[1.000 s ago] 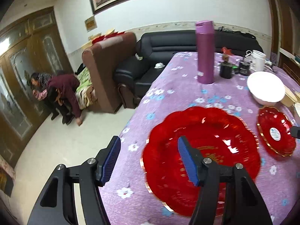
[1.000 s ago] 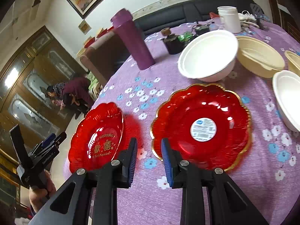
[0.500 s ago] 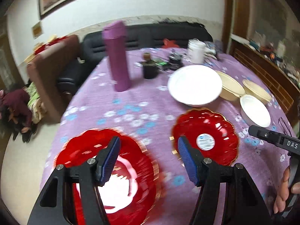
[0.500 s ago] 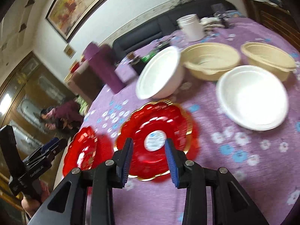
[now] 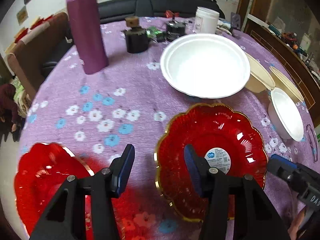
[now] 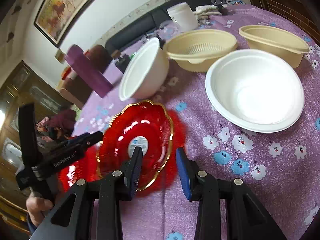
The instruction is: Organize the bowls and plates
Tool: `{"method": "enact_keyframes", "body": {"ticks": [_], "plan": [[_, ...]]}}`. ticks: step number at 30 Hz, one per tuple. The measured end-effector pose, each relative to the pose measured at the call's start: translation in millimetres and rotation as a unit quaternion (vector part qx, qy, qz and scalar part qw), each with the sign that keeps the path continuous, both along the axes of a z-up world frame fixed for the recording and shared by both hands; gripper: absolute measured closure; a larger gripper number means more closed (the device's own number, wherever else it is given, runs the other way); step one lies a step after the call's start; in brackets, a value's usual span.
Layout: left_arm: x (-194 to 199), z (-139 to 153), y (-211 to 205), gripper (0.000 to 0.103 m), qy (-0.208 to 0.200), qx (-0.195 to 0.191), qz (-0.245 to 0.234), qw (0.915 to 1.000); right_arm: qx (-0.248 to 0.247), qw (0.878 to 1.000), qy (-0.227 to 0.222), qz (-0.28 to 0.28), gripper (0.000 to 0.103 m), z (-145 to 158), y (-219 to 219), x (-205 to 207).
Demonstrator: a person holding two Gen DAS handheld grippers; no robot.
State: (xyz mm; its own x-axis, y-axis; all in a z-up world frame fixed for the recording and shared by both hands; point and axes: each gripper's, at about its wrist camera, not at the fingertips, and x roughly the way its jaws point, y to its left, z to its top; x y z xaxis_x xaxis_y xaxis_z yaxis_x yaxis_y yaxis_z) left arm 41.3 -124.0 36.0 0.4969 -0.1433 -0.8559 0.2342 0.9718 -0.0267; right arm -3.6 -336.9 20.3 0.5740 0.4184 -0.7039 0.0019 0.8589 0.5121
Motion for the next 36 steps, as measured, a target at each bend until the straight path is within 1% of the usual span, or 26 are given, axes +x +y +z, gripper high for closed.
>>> {"method": "enact_keyframes", "body": {"ticks": [1,2,4,7,8,9,11,14,18,26,36], "plan": [[1.9,-2.6,-1.1,0.053,0.005,0.002,-0.002,1.0,0.001,1.0,0.004,0.001,0.067,-3.2,0.9,1.4],[2.8,-6.9,-3.6,0.058,0.01,0.008,-0.002,0.9999,-0.003,1.0,0.007,0.0,0.07,-5.8,1.8,2.6],[2.0,-10.8,-6.4,0.069,0.019,0.002,-0.01,0.9998,-0.005,1.0,0.009,0.002,0.075,-9.6,2.1,4.8],[-4.8,-12.8,-10.3,0.072,0.015,0.002,-0.019,0.9997,0.001,1.0,0.013,0.005,0.078,-14.3,1.6,5.4],[-7.1,-12.5,-11.1,0.072,0.012,0.005,-0.021,0.9997,0.0,1.0,0.012,0.006,0.083,-14.9,1.6,5.2],[-10.3,-12.1,-11.7,0.072,0.01,0.005,-0.022,0.9997,-0.003,1.0,0.013,0.005,0.083,-14.8,2.7,5.2],[-15.5,-11.5,-12.3,0.072,0.007,0.005,-0.026,0.9996,-0.015,1.0,0.009,0.002,0.083,-13.3,4.0,2.7],[-22.1,-12.2,-12.2,0.072,0.007,0.001,-0.028,0.9996,-0.022,1.0,0.002,0.0,0.084,-10.2,4.2,-1.0],[-30.8,-9.0,-13.1,0.072,-0.002,-0.001,-0.032,0.9995,-0.032,0.999,-0.006,-0.001,0.084,-6.2,4.1,-8.8],[-46.4,3.6,-6.6,0.072,-0.018,-0.011,-0.032,0.9993,-0.036,0.999,-0.02,-0.001,0.084,6.9,4.1,-20.1],[-60.3,20.0,11.3,0.072,-0.038,-0.025,-0.022,0.9987,-0.041,0.998,-0.035,0.011,0.083,20.9,19.3,-28.1]]}}
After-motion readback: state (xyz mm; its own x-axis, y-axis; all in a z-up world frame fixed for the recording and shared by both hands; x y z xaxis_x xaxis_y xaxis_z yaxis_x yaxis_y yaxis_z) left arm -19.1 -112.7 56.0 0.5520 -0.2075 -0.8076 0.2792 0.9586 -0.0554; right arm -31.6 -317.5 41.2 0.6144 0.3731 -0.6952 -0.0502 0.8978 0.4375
